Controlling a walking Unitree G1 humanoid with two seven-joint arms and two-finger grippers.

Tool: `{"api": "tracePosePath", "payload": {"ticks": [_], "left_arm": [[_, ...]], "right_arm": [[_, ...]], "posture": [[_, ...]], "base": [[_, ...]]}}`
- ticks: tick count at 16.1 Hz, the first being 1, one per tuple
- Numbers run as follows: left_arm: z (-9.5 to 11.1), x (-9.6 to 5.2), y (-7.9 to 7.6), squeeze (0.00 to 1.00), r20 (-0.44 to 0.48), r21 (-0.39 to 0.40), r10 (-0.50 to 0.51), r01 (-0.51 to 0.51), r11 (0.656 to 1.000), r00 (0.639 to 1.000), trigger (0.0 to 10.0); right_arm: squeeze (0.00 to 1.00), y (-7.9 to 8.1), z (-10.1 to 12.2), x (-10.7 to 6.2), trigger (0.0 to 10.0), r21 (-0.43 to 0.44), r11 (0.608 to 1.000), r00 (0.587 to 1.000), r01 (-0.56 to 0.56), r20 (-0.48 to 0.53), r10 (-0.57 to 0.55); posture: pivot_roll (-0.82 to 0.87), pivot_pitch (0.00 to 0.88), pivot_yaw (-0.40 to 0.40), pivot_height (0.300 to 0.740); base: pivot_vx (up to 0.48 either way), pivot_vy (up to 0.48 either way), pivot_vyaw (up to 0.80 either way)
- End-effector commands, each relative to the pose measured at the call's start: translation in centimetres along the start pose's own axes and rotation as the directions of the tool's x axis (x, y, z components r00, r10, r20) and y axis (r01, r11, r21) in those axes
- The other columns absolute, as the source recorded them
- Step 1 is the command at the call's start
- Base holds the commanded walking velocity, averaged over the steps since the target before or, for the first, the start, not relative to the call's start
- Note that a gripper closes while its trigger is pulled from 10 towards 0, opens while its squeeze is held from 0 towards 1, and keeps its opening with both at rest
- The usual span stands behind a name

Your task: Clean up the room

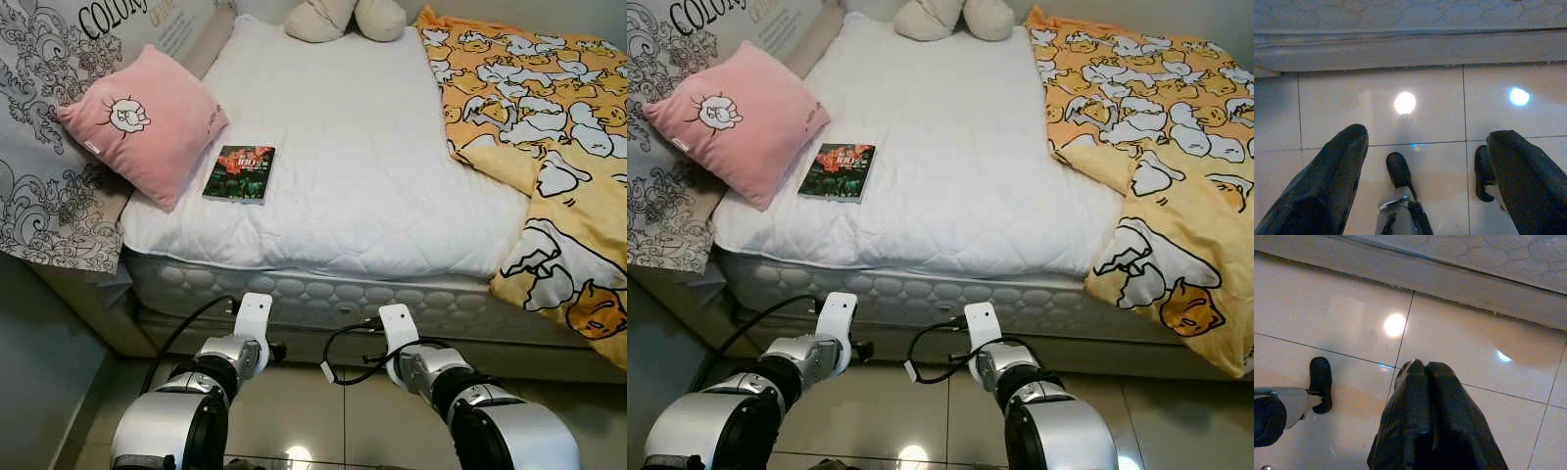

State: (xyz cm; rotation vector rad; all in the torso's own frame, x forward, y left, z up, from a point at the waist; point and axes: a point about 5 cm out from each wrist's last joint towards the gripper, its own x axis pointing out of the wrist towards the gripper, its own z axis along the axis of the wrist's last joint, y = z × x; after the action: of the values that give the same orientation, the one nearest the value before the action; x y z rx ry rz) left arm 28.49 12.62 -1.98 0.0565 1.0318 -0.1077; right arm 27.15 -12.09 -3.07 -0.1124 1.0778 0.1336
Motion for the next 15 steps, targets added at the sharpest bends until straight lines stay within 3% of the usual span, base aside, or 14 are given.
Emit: {"api": "tracePosePath", "payload": {"ticks": [1, 3, 5, 7, 15], "left_arm": [[0.37, -0.06, -0.01, 0.00, 0.011, -0.001, 0.003, -0.003, 1.000, 1.000, 10.0], [0.38, -0.07, 0.02, 0.00, 0.010, 0.004, 0.004, -0.004, 1.000, 1.000, 10.0], [0.22, -0.02, -0.14, 0.00, 0.007, 0.111, 0.012, -0.013, 0.994, 1.000, 10.0], [0.20, -0.02, -0.17, 0.00, 0.007, 0.136, 0.014, -0.015, 0.991, 1.000, 10.0], [0.25, -0.02, -0.14, 0.00, 0.009, 0.138, 0.013, -0.014, 0.990, 1.000, 10.0]], "right_arm": [[0.00, 0.01, 0.68, -0.14, 10.0, 0.008, 1.000, 1.000, -0.002, 0.014, 0.002], [0.00, -0.03, 0.65, -0.14, 10.0, -0.006, 1.000, 1.000, -0.001, 0.013, 0.001], [0.00, -0.20, 0.57, -0.11, 10.0, -0.073, 0.997, 1.000, 0.015, 0.017, -0.014], [0.00, -0.18, 0.56, -0.11, 10.0, -0.079, 0.997, 1.000, 0.014, 0.016, -0.013], [0.00, -0.12, 0.56, -0.11, 10.0, -0.092, 0.996, 1.000, 0.014, 0.015, -0.012]], "posture": [[-0.16, 0.000, -0.007, 0.740], [-0.15, 0.000, -0.006, 0.740], [-0.16, 0.000, -0.004, 0.740], [-0.16, 0.000, -0.004, 0.740], [-0.15, 0.000, -0.007, 0.740]], "base": [[0.000, 0.000, 0.00], [0.000, 0.000, 0.00], [0.000, 0.000, 0.00], [0.000, 0.000, 0.00], [0.000, 0.000, 0.00]]}}
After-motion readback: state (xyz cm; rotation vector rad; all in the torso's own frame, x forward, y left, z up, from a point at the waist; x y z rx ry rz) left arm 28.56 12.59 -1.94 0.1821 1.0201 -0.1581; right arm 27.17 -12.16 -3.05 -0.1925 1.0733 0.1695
